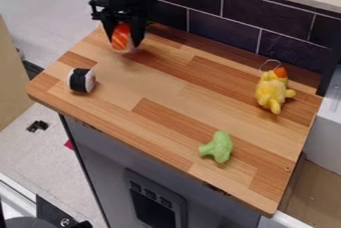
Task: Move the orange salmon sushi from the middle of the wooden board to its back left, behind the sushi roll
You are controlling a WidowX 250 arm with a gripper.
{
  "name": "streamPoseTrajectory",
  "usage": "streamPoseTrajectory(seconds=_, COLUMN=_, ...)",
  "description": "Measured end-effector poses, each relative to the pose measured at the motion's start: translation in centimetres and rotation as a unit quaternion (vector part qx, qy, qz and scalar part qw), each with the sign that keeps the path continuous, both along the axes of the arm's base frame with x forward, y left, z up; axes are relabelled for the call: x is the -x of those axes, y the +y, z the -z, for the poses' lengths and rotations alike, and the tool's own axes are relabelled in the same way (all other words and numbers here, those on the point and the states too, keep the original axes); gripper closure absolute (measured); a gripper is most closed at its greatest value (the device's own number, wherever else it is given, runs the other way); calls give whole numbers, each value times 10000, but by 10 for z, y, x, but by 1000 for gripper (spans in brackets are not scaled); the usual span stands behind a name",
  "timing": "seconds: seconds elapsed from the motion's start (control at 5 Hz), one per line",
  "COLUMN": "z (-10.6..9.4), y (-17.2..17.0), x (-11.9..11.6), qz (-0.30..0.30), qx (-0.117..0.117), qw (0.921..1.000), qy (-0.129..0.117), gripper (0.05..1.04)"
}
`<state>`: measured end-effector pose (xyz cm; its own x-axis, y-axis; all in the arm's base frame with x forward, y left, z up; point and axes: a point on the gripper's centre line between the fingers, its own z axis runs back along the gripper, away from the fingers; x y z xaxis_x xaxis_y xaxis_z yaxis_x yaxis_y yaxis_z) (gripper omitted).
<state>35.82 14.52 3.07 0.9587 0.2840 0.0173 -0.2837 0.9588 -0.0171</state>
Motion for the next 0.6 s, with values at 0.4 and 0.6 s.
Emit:
streamPoseTrajectory(seconds=0.4, z=19, y=5, x=-6, qz=-7, qx=-162, qw=9998, qy=-65, gripper=454)
streamPoseTrajectory(seconds=0.6, z=20, y=8, x=-10, qz=-22, qx=-254, qw=9995, qy=-194, gripper=172)
